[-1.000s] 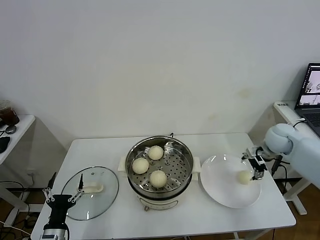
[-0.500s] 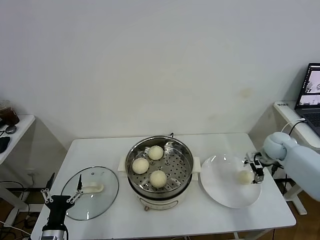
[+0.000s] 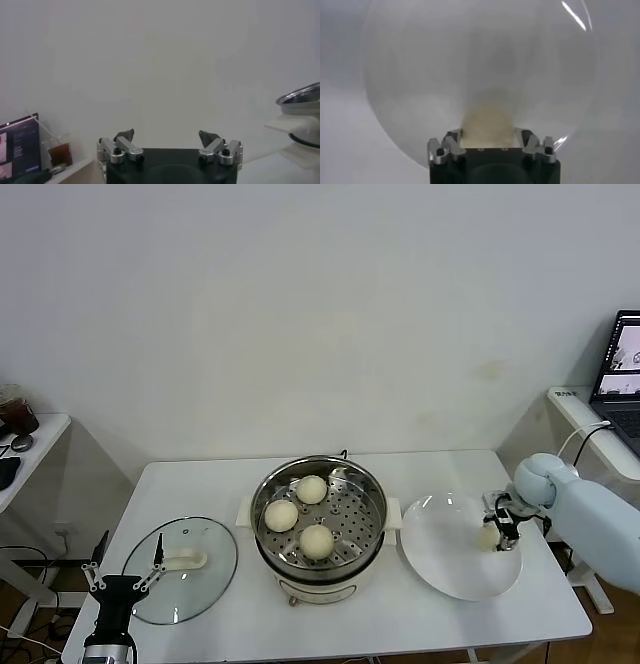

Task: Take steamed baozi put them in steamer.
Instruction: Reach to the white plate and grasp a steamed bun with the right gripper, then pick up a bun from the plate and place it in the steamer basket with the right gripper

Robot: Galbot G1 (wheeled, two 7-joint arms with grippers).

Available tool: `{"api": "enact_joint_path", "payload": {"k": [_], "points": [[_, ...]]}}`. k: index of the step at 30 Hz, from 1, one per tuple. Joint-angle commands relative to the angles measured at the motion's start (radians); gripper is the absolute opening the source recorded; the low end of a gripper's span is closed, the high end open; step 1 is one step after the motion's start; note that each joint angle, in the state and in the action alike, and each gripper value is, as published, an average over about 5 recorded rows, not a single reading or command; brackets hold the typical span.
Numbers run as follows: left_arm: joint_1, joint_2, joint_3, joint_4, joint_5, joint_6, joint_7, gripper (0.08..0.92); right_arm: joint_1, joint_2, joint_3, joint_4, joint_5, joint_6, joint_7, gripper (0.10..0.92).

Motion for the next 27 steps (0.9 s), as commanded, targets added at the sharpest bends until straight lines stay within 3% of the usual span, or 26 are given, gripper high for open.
{"api": "enact_joint_path", "payload": {"k": [1, 6, 15, 21, 27], "points": [[0.001, 0.001, -0.001, -0.002, -0.001, 0.000, 0.000, 0.823, -0.004, 0.004, 0.006, 0.004, -0.005, -0.007, -0.009, 0.540], [0.000, 0.004, -0.005, -0.004, -0.004, 0.001, 0.000, 0.823, 0.068, -0.065, -0.066, 0.092, 0.071, -0.032, -0.021, 0.459], [-0.016, 0.015, 0.008, -0.006, -0.011, 0.004, 0.006, 0.823, 0.590, -0.155, -0.489, 0.329, 0.395, -0.131, -0.041, 0.473], [-0.027, 0.018, 0.027, -0.002, -0.012, 0.005, 0.006, 0.823, 0.996, -0.019, -0.777, 0.461, 0.687, -0.246, 0.025, 0.475], [-0.034, 0.023, 0.029, -0.003, -0.013, 0.003, 0.005, 0.823, 1.109, 0.169, -0.906, 0.557, 0.927, -0.407, 0.166, 0.476]]}}
